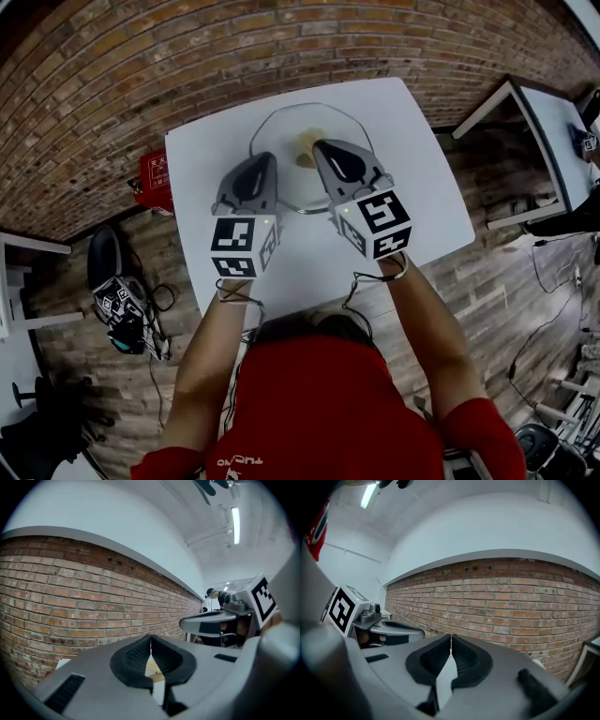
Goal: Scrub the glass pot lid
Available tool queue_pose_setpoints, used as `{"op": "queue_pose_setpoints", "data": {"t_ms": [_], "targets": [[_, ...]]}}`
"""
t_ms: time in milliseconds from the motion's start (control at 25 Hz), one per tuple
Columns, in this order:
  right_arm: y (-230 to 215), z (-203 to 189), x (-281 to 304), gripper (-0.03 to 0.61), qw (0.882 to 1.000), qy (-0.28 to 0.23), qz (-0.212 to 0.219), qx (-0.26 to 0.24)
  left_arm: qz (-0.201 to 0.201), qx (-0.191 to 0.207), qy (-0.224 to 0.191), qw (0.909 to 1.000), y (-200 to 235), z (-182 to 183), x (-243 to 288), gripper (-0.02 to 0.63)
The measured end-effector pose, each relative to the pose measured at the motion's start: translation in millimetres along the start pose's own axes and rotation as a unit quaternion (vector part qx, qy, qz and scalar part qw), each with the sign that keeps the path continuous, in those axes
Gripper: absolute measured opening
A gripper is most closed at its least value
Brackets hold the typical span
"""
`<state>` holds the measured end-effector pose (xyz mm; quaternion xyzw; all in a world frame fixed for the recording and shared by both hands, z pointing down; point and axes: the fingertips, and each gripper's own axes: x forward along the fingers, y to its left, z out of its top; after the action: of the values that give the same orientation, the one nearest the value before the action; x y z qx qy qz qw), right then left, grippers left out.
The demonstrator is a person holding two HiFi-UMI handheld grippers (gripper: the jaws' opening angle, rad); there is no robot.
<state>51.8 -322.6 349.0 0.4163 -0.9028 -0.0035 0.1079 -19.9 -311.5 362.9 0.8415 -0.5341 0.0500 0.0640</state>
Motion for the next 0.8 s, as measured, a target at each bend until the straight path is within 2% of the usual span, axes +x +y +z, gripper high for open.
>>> {"op": "queue_pose_setpoints", "data": {"t_ms": [360, 680, 720, 800], "targets": [[-18.3, -37.9, 38.5, 0.032, 0.998, 0.063, 0.000, -0.009, 0.020, -0.020, 0.047, 0.9985, 28.0, -30.2, 32.9, 0.019], [-44.0, -76.3, 67.9, 0.035, 0.993, 0.120, -0.002, -0.002, 0.068, -0.044, 0.088, 0.9928, 58.7, -54.5, 48.8, 0.021], [-48.3, -81.0, 71.1, 0.040, 0.992, 0.126, -0.003, 0.000, 0.075, -0.047, 0.094, 0.9917, 62.9, -58.2, 50.3, 0.021], [-55.5, -91.2, 75.9, 0.099, 0.990, 0.141, -0.005, 0.003, 0.082, -0.054, 0.105, 0.9896, 69.0, -66.8, 52.9, 0.027]]}}
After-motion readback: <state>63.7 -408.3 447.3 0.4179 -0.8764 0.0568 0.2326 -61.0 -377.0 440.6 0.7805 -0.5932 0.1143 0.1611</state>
